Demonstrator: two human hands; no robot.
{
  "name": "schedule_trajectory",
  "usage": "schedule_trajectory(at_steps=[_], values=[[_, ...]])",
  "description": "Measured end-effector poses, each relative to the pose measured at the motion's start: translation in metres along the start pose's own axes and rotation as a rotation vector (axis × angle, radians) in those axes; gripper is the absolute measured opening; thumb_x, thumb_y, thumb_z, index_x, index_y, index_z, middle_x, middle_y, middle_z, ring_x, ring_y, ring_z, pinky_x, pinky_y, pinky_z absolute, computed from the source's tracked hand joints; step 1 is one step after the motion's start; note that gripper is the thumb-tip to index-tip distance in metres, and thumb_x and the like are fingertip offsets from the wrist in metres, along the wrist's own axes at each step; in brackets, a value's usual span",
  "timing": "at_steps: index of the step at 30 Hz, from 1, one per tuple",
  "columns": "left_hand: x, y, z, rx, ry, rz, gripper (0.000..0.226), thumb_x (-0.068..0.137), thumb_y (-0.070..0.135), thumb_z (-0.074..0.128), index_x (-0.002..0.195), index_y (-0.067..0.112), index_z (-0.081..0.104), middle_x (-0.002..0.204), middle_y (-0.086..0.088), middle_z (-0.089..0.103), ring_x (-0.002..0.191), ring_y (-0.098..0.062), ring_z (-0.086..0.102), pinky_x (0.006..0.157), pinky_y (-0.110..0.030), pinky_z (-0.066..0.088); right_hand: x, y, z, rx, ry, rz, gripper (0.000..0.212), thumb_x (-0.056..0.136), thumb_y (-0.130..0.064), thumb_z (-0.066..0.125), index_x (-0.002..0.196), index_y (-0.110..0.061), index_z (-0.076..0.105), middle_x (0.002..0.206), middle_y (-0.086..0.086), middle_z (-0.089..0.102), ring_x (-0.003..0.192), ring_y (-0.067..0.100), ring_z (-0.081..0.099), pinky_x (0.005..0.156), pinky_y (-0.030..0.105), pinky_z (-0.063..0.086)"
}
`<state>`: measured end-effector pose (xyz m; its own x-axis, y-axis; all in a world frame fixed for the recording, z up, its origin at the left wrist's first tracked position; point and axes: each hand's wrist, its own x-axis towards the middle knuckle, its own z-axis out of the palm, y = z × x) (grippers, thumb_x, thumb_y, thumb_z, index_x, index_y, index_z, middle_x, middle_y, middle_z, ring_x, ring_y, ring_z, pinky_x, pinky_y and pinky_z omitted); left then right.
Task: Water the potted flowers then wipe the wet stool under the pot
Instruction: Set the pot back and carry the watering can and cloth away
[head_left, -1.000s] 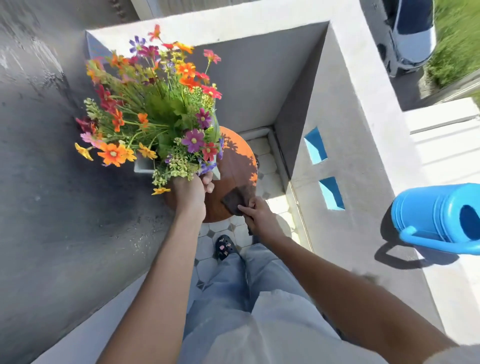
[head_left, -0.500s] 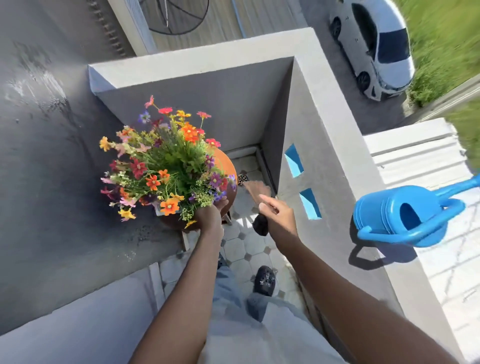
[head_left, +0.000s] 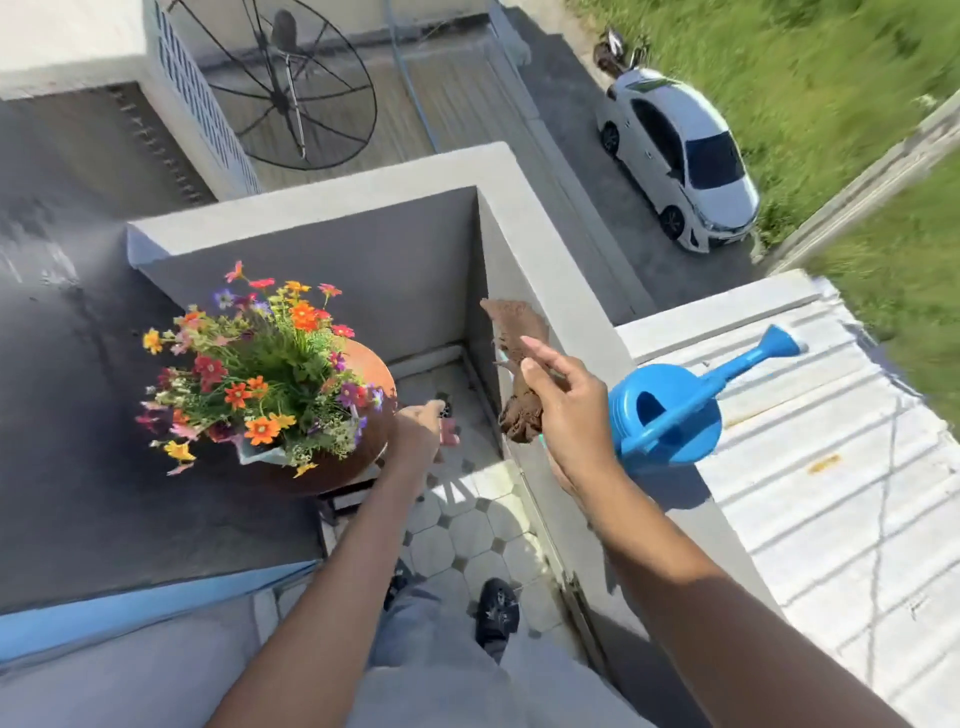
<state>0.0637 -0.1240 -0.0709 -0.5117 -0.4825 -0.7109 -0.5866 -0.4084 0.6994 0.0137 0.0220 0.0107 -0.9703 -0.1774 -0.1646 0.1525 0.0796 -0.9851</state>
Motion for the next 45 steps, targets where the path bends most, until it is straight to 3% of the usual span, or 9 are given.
schedule_trajectory(at_steps=[7,13,17,21,28,34,37,42,45], values=[[-0.124,0.061,0.107,-0.138,-0.258,0.385,0.009,0.093,0.013,0.054,0.089,0.011,0.061,0.059,0.003,0.049,0.046,-0.008,0.042,0.042,-0.018,0.032,-0.002,-0.053,-0.116,0.222,0.278,-0.121,0.023,0.092,-0.018,0.064,0.103,-0.034,0.076,0.117,-0.002,0.073,0.113,0.017,0.066,0.100,0.036,0.050],[-0.163,0.035,0.191,-0.167,-0.615,0.023,0.010,0.096,0.010,0.052,0.089,0.009,0.059,0.055,0.000,0.049,0.040,-0.008,0.040,0.039,-0.017,0.033,-0.007,-0.040,-0.211,0.269,0.609,-0.141,0.022,0.094,-0.006,0.062,0.108,-0.019,0.073,0.123,0.013,0.068,0.105,0.013,0.069,0.087,0.023,0.054],[-0.165,0.011,0.232,-0.361,-0.699,-0.313,0.020,0.096,0.031,0.060,0.095,0.013,0.052,0.065,-0.005,0.056,0.048,-0.008,0.049,0.042,-0.014,0.044,-0.014,-0.028,-0.237,0.285,0.684,-0.095,0.021,0.095,-0.007,0.062,0.110,-0.017,0.072,0.120,0.011,0.070,0.104,0.014,0.067,0.088,0.023,0.053],[-0.148,0.006,0.256,-0.668,-0.558,-0.405,0.028,0.093,0.039,0.062,0.094,0.012,0.055,0.081,-0.006,0.055,0.059,-0.006,0.045,0.040,-0.013,0.044,-0.018,-0.021,-0.239,0.256,0.646,-0.074,0.017,0.090,-0.016,0.066,0.100,-0.026,0.077,0.122,0.013,0.068,0.107,0.018,0.069,0.090,0.028,0.053],[-0.128,0.018,0.256,-0.707,-0.442,-0.244,0.018,0.099,0.033,0.055,0.094,0.016,0.056,0.070,0.001,0.053,0.046,-0.004,0.044,0.036,-0.014,0.037,-0.017,-0.025,-0.218,0.133,0.551,-0.102,0.020,0.090,-0.024,0.066,0.102,-0.035,0.077,0.121,0.003,0.070,0.118,0.016,0.064,0.102,0.036,0.049],[-0.100,0.042,0.177,-0.350,-0.389,0.082,0.037,0.101,0.041,0.047,0.084,0.011,0.060,0.048,0.003,0.043,0.041,-0.008,0.037,0.040,-0.019,0.034,-0.007,-0.028,-0.175,0.110,0.371,-0.047,0.025,0.103,-0.026,0.051,0.108,-0.023,0.075,0.119,-0.002,0.071,0.114,0.009,0.064,0.099,0.031,0.049],[-0.073,0.050,0.131,-0.079,-0.328,0.179,0.049,0.101,0.047,0.043,0.066,0.013,0.050,0.043,0.006,0.038,0.036,-0.007,0.033,0.040,-0.020,0.032,-0.001,-0.025,-0.139,0.069,0.244,-0.049,0.026,0.098,-0.010,0.055,0.115,-0.020,0.073,0.119,-0.005,0.070,0.113,0.004,0.063,0.104,0.032,0.047],[-0.006,0.031,0.073,0.216,-0.270,0.210,0.046,0.099,0.049,0.046,0.070,0.014,0.052,0.051,0.002,0.039,0.041,-0.009,0.034,0.043,-0.022,0.031,0.017,0.005,-0.079,-0.272,0.004,0.046,0.081,0.071,-0.017,0.077,0.137,-0.052,0.045,0.108,-0.006,0.057,0.097,0.022,0.068,0.089,0.044,0.058],[0.042,0.002,0.054,0.282,-0.293,0.174,0.046,0.099,0.046,0.049,0.076,0.007,0.054,0.052,-0.002,0.038,0.037,-0.009,0.034,0.038,-0.020,0.029,0.033,0.047,-0.046,-0.496,-0.087,0.263,0.109,0.063,-0.024,0.089,0.151,-0.041,0.026,0.119,-0.003,0.055,0.108,0.020,0.062,0.095,0.037,0.051]])
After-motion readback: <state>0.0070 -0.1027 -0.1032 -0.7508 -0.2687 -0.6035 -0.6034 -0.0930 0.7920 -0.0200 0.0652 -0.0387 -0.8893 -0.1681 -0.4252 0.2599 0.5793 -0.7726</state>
